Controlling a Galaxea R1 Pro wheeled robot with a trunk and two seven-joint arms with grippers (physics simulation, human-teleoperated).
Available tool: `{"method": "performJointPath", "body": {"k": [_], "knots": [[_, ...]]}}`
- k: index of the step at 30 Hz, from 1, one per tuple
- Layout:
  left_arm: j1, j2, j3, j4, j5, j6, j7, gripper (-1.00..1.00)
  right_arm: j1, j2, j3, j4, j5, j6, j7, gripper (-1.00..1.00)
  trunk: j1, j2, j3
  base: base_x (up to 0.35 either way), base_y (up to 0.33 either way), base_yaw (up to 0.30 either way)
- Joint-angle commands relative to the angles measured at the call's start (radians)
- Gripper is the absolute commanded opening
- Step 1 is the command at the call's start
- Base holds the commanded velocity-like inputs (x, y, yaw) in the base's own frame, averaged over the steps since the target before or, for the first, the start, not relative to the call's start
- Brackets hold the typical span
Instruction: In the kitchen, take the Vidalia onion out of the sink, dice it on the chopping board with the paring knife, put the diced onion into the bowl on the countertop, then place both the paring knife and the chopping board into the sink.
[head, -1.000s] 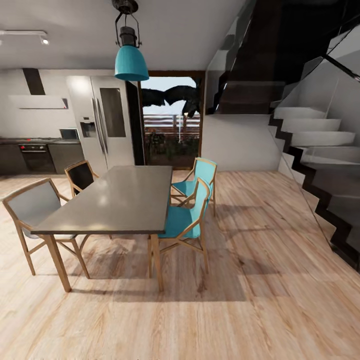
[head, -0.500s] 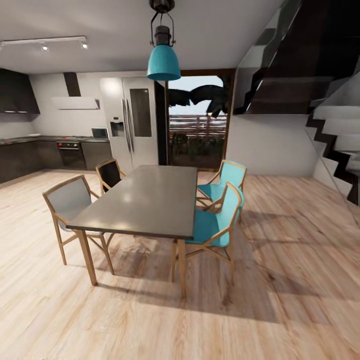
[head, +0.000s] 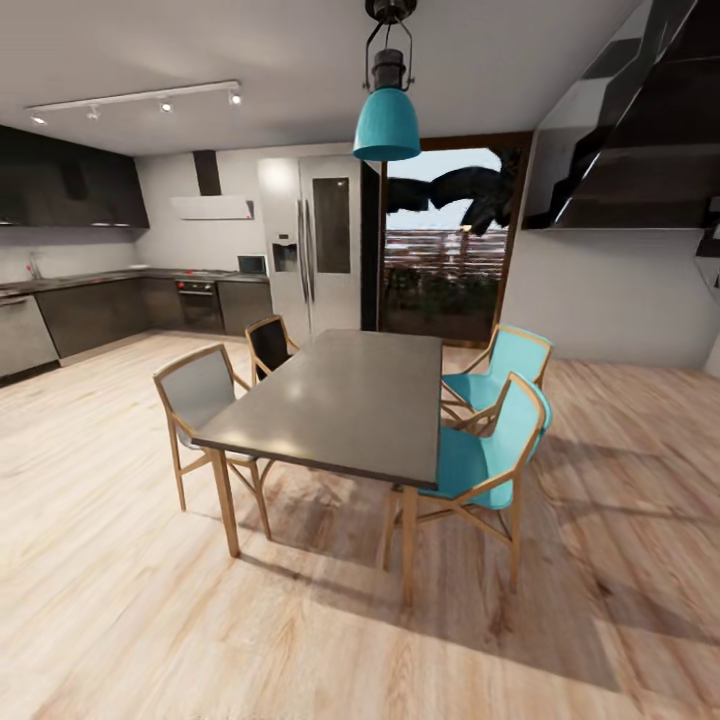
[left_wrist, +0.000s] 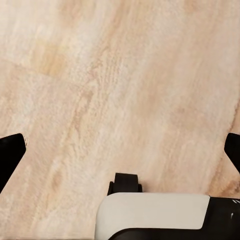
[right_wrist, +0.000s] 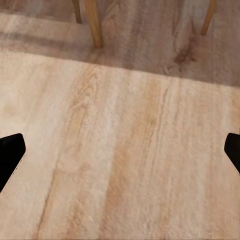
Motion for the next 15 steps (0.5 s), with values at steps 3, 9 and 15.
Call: {"method": "performJointPath", "body": {"k": [3, 9, 15], "knots": [[0.0, 0.0, 0.001, 0.0, 0.003, -0.002, 0.0, 1.0, 0.0, 0.0, 0.0, 0.001, 0.0, -0.003, -0.003, 1.0, 0.0, -0.001, -0.001, 0.001, 0.089, 0.281], [0.0, 0.0, 0.001, 0.0, 0.003, -0.002, 0.0, 1.0, 0.0, 0.0, 0.0, 0.001, 0.0, -0.003, -0.003, 1.0, 0.0, -0.001, -0.001, 0.031, 0.227, 0.281], [0.0, 0.0, 0.0, 0.0, 0.002, -0.002, 0.0, 1.0, 0.0, 0.001, 0.0, 0.001, 0.0, -0.003, -0.003, 1.0, 0.0, -0.001, -0.001, 0.131, 0.236, 0.281]]}}
